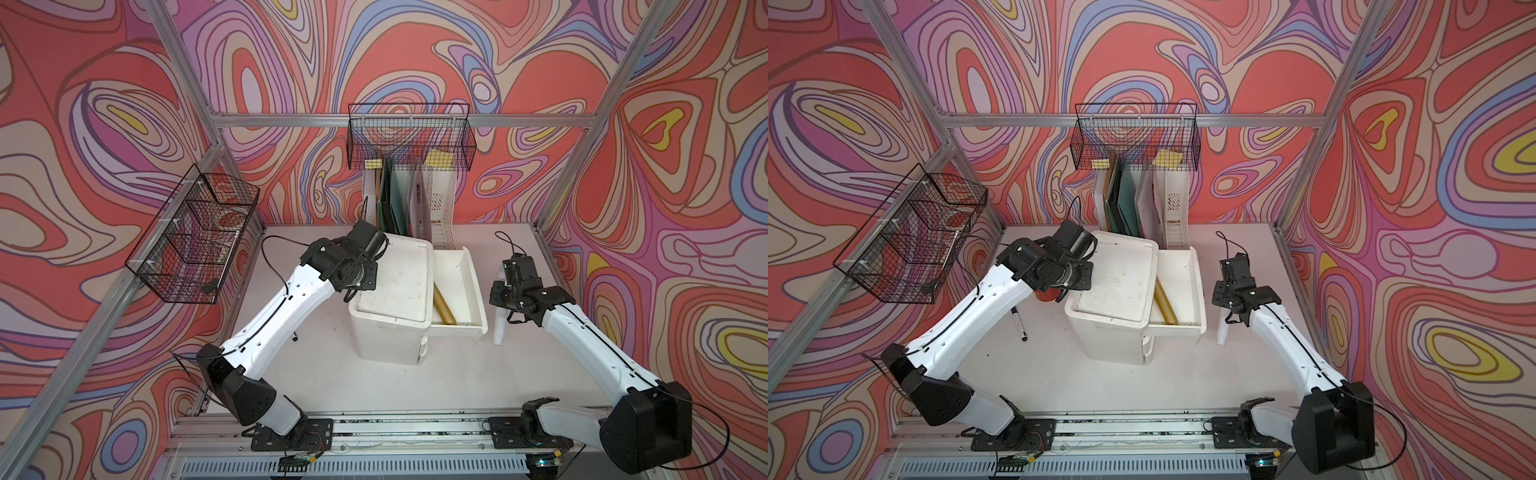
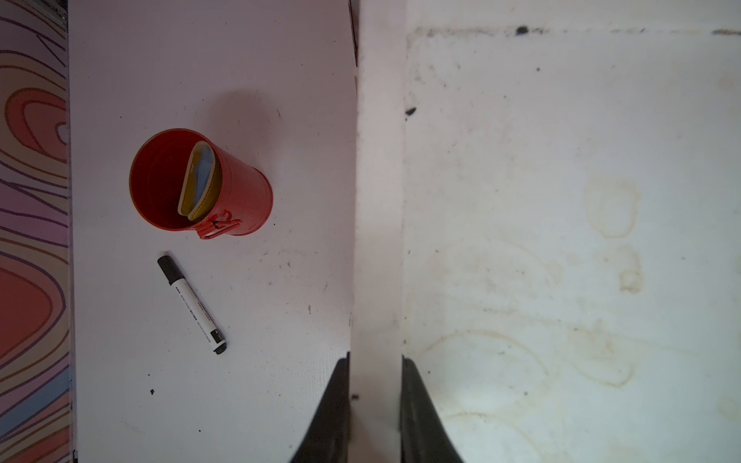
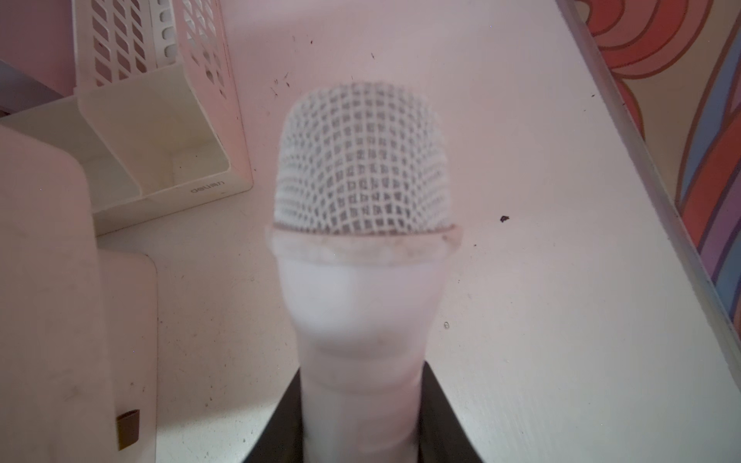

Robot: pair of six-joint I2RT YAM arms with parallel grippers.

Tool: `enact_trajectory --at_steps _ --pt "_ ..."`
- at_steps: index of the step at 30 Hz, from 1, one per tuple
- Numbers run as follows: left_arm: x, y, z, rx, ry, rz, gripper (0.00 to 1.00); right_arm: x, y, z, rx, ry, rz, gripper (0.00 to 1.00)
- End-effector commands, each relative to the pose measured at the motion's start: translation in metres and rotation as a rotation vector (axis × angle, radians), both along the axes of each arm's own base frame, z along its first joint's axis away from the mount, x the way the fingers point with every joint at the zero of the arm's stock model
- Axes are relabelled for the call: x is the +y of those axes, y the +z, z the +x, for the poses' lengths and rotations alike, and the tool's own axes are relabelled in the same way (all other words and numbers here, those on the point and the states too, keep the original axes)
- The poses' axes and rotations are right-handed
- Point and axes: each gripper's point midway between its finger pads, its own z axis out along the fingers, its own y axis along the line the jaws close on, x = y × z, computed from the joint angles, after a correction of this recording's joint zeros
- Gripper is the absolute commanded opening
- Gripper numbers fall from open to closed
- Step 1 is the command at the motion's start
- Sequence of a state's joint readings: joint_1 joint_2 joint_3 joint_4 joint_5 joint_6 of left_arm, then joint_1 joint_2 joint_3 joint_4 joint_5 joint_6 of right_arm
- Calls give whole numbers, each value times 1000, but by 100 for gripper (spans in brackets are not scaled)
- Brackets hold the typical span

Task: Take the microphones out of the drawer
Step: Place the microphone at the center of the board.

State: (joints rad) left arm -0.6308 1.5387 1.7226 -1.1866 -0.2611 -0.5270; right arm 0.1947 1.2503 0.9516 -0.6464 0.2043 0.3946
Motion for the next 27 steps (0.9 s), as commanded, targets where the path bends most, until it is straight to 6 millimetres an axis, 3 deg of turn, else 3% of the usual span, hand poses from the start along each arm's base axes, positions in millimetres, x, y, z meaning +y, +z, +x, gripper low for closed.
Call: enact_trajectory --at_steps 1,14,20,27 --pt "41 -12 -11 44 62 184 0 4 -1 21 -58 -5 67 16" --pt "40 -10 -9 38 57 181 0 -13 -52 74 33 -5 159 17" --pt "42 -9 -10 36 61 184 0 -9 -82 85 111 4 189 18" --pt "43 -9 -11 38 62 191 0 -8 -98 88 149 6 195 21"
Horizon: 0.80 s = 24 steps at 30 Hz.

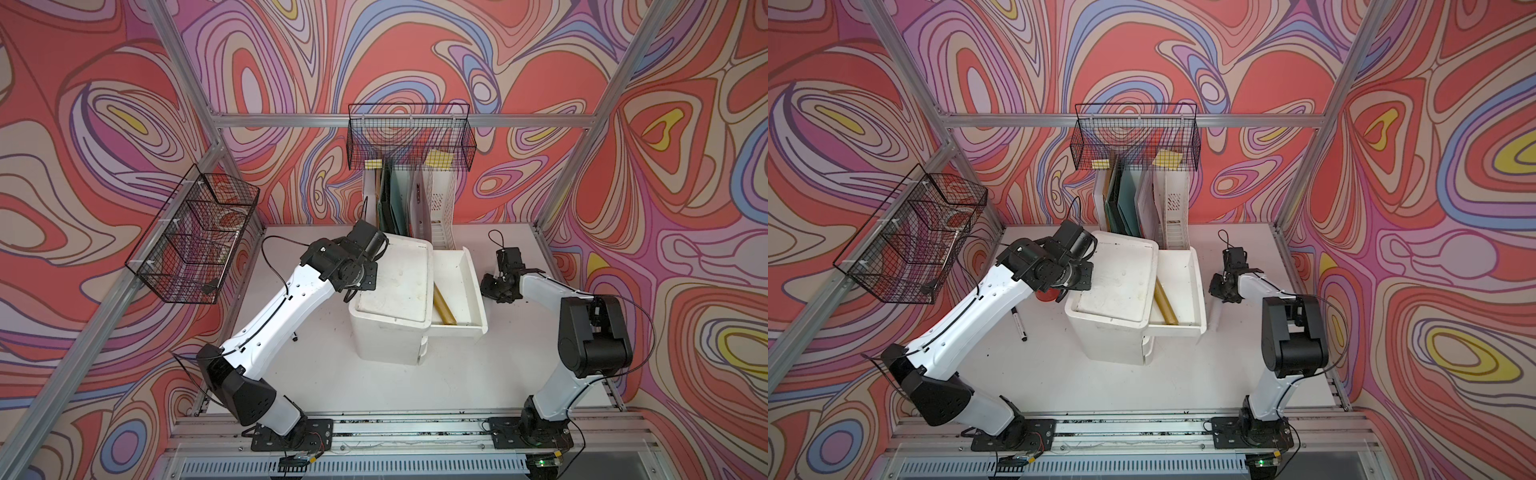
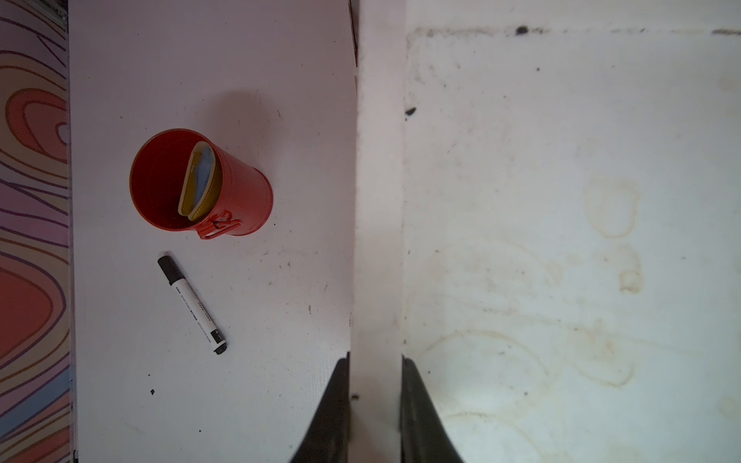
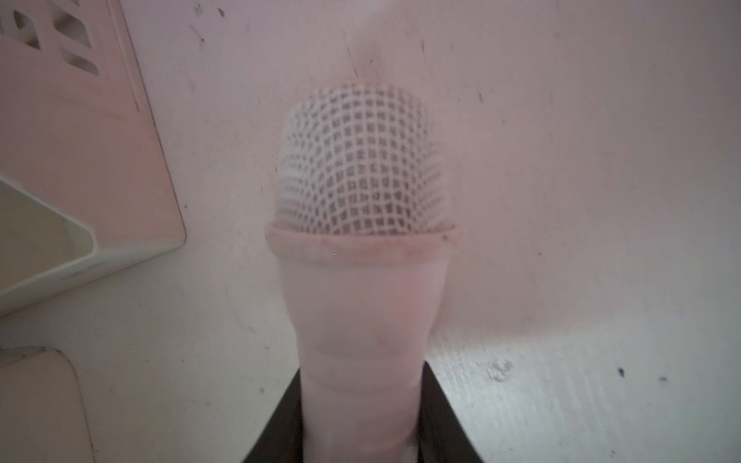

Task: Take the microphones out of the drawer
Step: Place the microphone at the center of the board.

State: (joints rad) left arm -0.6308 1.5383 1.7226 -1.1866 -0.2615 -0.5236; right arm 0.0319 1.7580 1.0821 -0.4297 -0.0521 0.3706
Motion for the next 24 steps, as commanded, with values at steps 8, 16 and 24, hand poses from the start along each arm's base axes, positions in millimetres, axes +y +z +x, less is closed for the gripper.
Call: enact_trajectory --at_steps 8,16,24 --pt "42 -9 -10 40 63 188 0 0 -19 3 33 3 11 26" --pt "43 -9 -10 37 66 190 0 0 -22 1 46 -8 16 44" --pt "42 -7 -10 34 64 190 0 2 -10 5 30 -4 27 53"
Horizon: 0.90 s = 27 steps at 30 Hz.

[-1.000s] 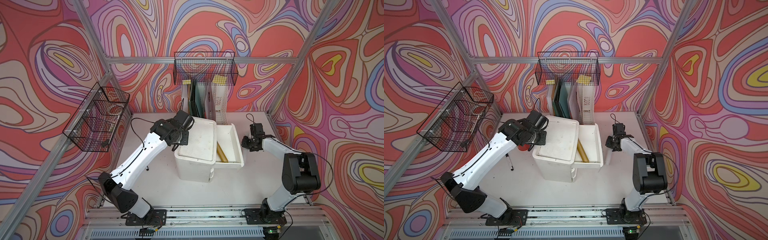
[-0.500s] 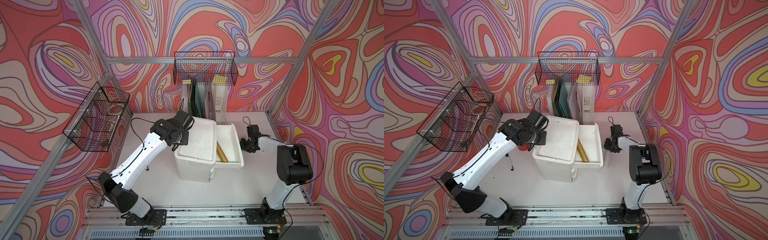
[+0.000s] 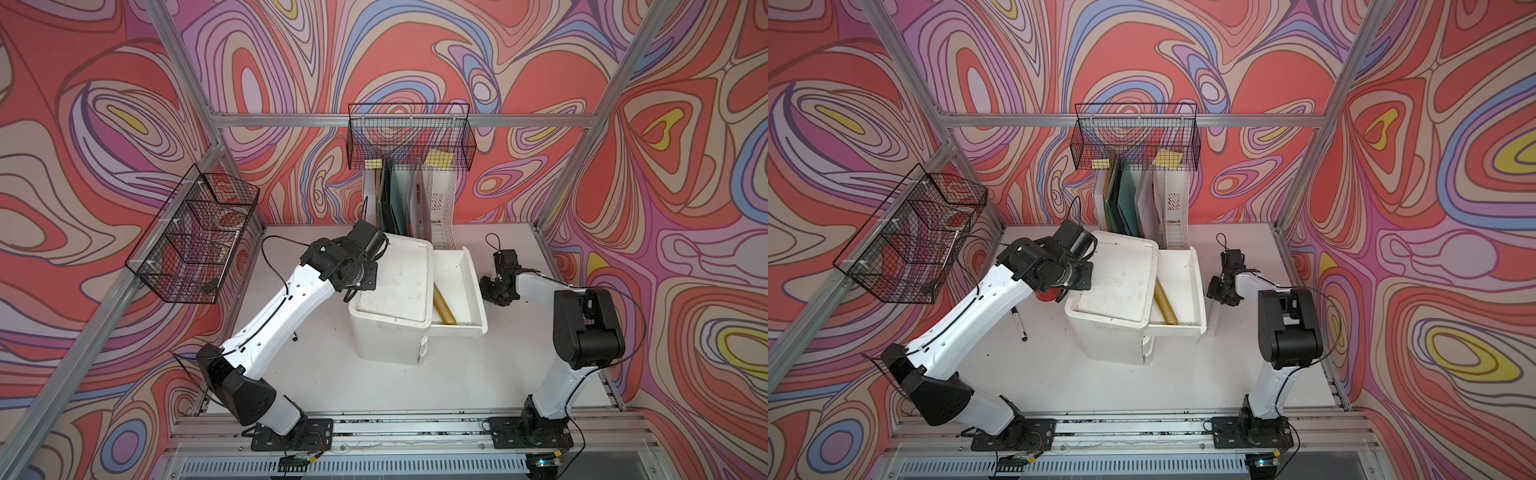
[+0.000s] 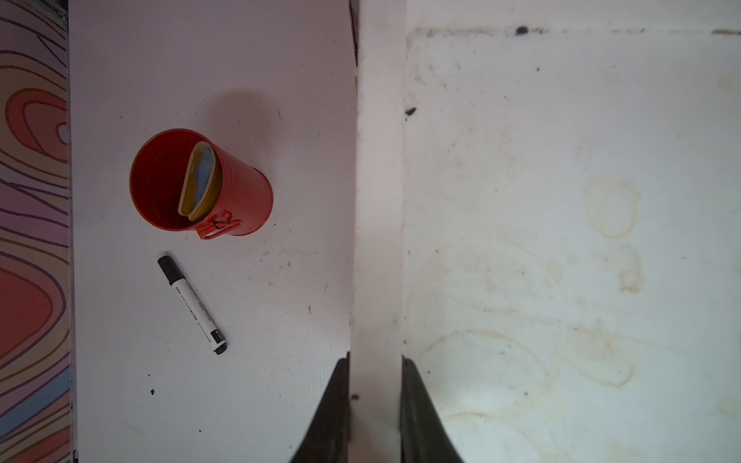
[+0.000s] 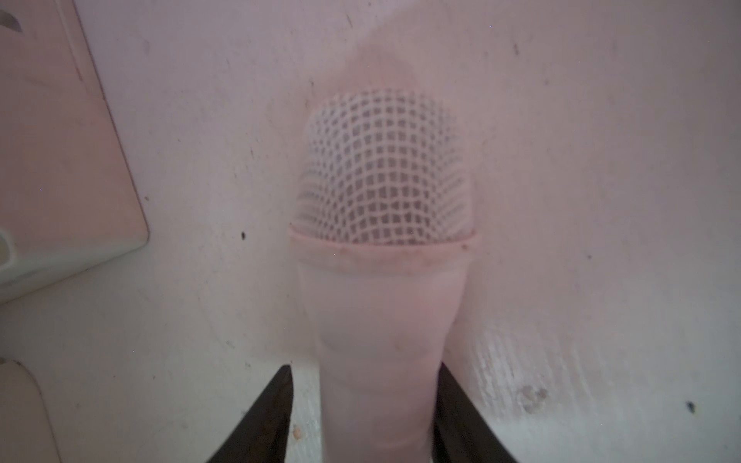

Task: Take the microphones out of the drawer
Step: Place the microphone at the center of the board, then pick up the microphone from the drawer.

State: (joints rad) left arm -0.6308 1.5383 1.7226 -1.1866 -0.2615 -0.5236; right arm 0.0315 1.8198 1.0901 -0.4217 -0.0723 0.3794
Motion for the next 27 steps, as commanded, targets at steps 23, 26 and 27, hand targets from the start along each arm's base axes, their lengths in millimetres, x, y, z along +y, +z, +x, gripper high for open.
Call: enact_trajectory --at_steps 23,26,27 --pt "44 -5 -7 14 61 199 0 -3 176 -11 -312 89 -53 57" --pt "44 -5 -7 12 61 203 0 3 202 -17 -361 129 -35 57" --pt "44 -5 -7 12 60 206 0 8 211 -19 -381 151 -23 57"
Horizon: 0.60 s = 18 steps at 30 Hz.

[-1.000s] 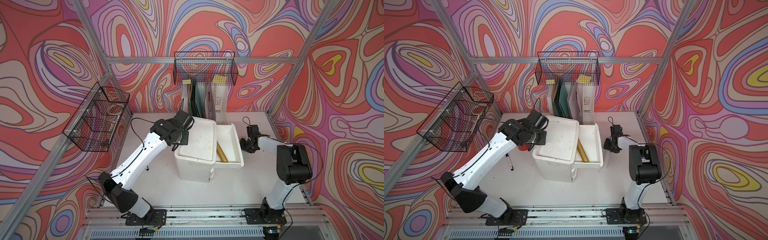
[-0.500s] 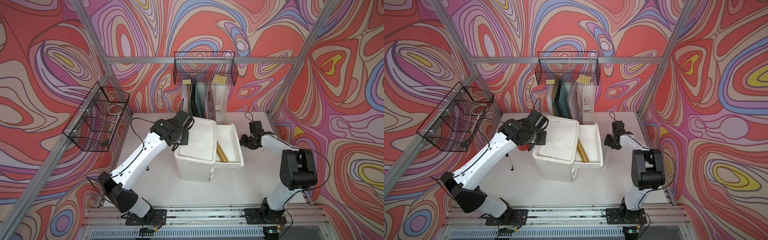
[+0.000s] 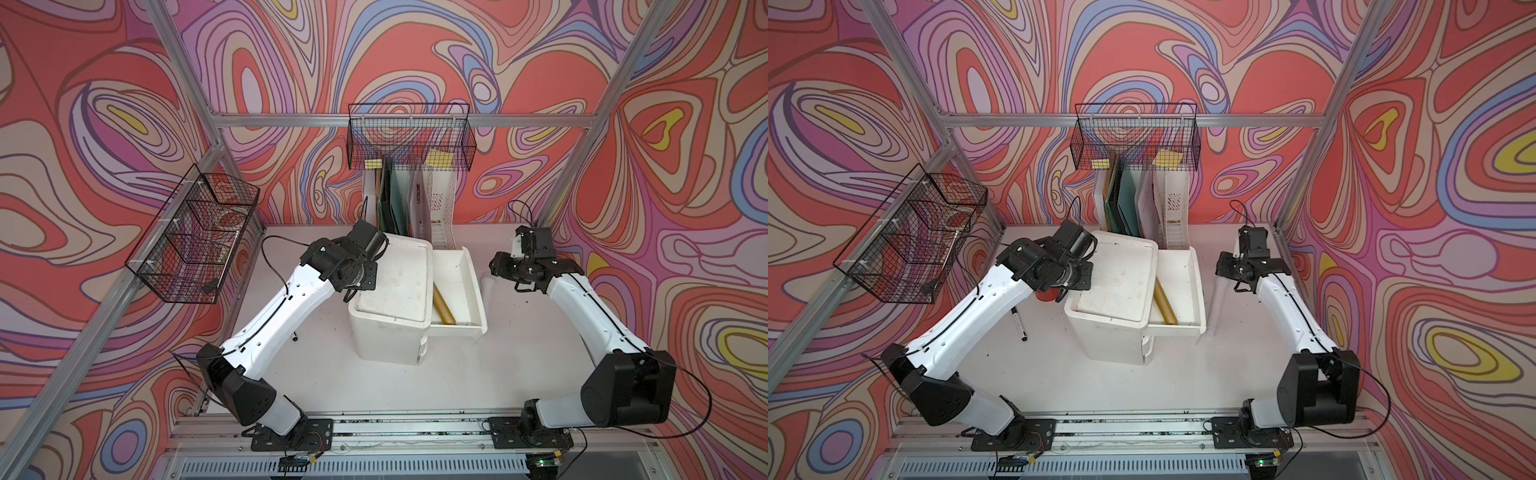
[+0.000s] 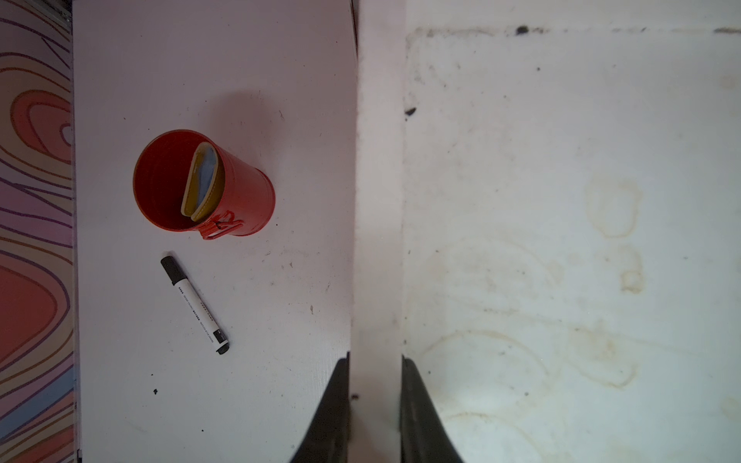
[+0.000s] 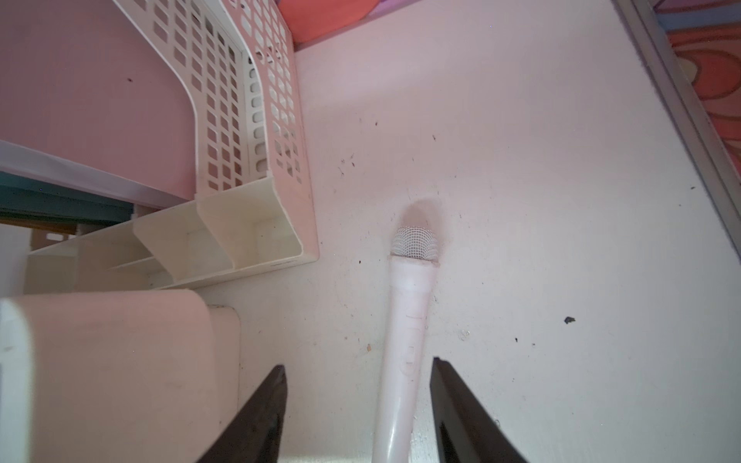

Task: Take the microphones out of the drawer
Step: Pick up the microphone from the drawer.

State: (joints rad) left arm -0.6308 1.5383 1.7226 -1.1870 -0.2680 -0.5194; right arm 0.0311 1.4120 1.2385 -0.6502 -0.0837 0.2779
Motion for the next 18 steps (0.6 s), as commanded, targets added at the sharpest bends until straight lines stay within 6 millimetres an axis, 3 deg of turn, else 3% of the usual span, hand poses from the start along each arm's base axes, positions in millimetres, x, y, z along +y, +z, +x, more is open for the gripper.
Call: enact_trajectory --at_steps 1,8,15,18 --pt "44 -5 -7 14 61 199 0 10 35 -11 -60 85 15 57" --pt "44 -4 -6 8 58 202 0 60 85 -39 -150 351 189 57" --pt "43 -6 -5 10 57 204 0 92 103 -71 -151 515 318 58" --pt "43 -6 -5 12 58 204 0 104 101 -83 -130 565 328 58"
